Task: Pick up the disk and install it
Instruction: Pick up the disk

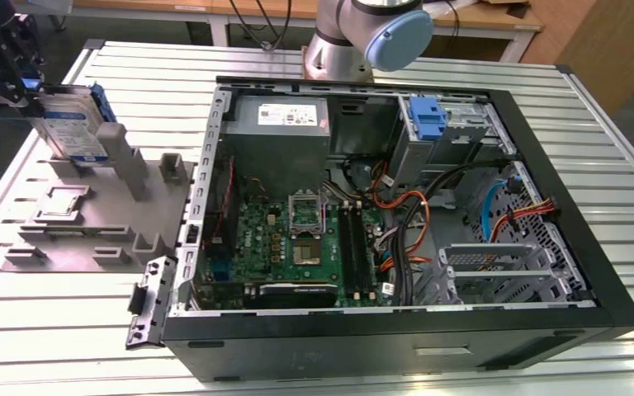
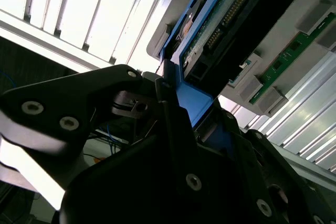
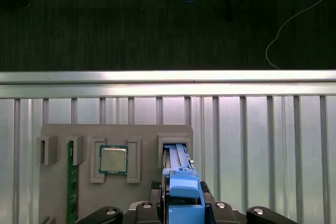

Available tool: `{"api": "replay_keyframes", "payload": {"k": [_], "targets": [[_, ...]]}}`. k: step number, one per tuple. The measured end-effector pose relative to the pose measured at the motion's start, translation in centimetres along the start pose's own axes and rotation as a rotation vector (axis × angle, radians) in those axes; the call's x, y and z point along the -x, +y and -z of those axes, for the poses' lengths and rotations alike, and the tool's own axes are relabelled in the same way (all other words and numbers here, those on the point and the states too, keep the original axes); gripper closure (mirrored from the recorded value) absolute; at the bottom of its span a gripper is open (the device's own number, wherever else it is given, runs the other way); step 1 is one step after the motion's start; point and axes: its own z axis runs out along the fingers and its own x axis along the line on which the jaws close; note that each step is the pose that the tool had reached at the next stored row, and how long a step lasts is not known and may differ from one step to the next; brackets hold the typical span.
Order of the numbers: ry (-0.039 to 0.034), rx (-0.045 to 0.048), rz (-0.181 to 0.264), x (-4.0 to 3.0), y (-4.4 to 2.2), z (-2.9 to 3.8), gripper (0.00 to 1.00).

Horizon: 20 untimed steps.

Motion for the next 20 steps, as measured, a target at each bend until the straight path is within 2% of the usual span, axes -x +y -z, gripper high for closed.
{"api": "replay_keyframes", "payload": {"k": [19, 20], "targets": [[0.0000, 0.0001, 0.000, 0.02, 0.01, 0.47, 0.64], [0.0000, 0.0001, 0.000, 0.03, 0.01, 0.64, 0.64]]}}
